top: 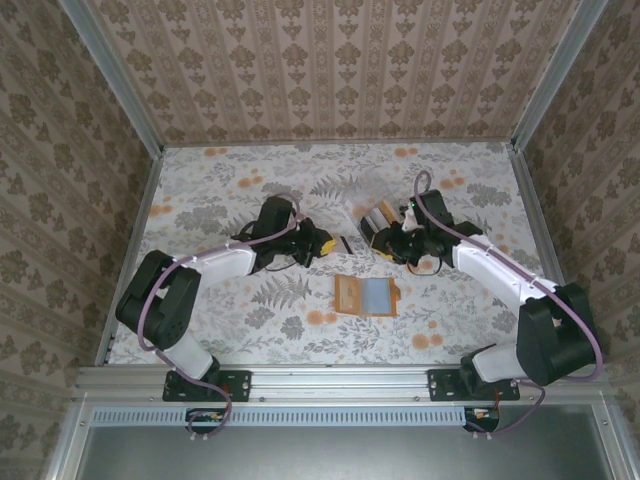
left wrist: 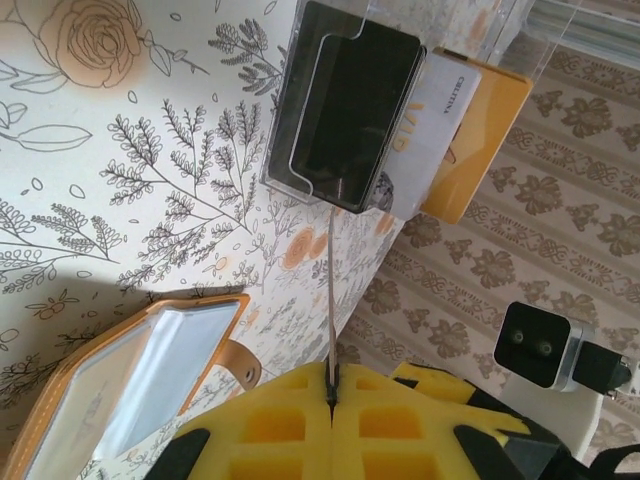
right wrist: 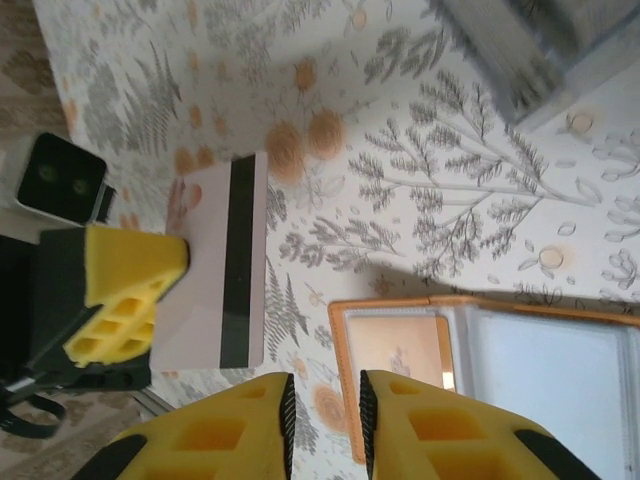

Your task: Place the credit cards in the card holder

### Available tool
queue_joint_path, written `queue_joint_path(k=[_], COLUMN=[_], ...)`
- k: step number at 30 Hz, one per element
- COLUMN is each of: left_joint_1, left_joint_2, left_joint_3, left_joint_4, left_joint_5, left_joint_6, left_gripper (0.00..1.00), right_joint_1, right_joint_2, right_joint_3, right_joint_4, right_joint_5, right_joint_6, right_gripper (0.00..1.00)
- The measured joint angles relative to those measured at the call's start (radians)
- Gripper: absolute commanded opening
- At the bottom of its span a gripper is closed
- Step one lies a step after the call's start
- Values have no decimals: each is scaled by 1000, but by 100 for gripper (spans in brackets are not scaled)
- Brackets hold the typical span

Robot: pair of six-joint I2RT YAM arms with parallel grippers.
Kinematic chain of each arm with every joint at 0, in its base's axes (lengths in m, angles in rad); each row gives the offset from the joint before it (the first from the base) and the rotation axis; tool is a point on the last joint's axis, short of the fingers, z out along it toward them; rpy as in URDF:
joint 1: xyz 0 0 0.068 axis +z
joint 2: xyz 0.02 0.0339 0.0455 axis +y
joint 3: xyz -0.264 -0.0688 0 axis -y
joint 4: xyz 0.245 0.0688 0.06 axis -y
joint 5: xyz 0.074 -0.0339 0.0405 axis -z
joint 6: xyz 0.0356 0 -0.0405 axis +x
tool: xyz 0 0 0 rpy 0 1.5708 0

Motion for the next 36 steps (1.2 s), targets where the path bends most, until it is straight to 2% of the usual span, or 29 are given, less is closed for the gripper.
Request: queue_joint_path(k=[6, 10, 20, 28, 36], left_joint_1=[-77, -130, -262, -267, -268], left_joint_2=[-15, -29, 3, 35, 35], left_joint_3=[17, 23, 51, 61, 61], left_joint_4=[-170, -251, -265, -262, -262], left_joint_5=[-85, -122, -166, -198, -216], left_joint_6=[179, 288, 433, 480, 505], left_gripper=[0, 0, 0, 0, 0], right_joint_1=[147, 204, 212, 201, 185], right_joint_2=[13, 49, 71, 103, 138], right_joint_3=[-24, -52, -68, -68, -84], right_joint_4=[-67, -90, -210, -270, -275], right_joint_5=[118, 193, 439, 548, 575], right_joint_6=[-20, -21, -32, -42, -56], right_gripper=[20, 17, 18, 18, 19])
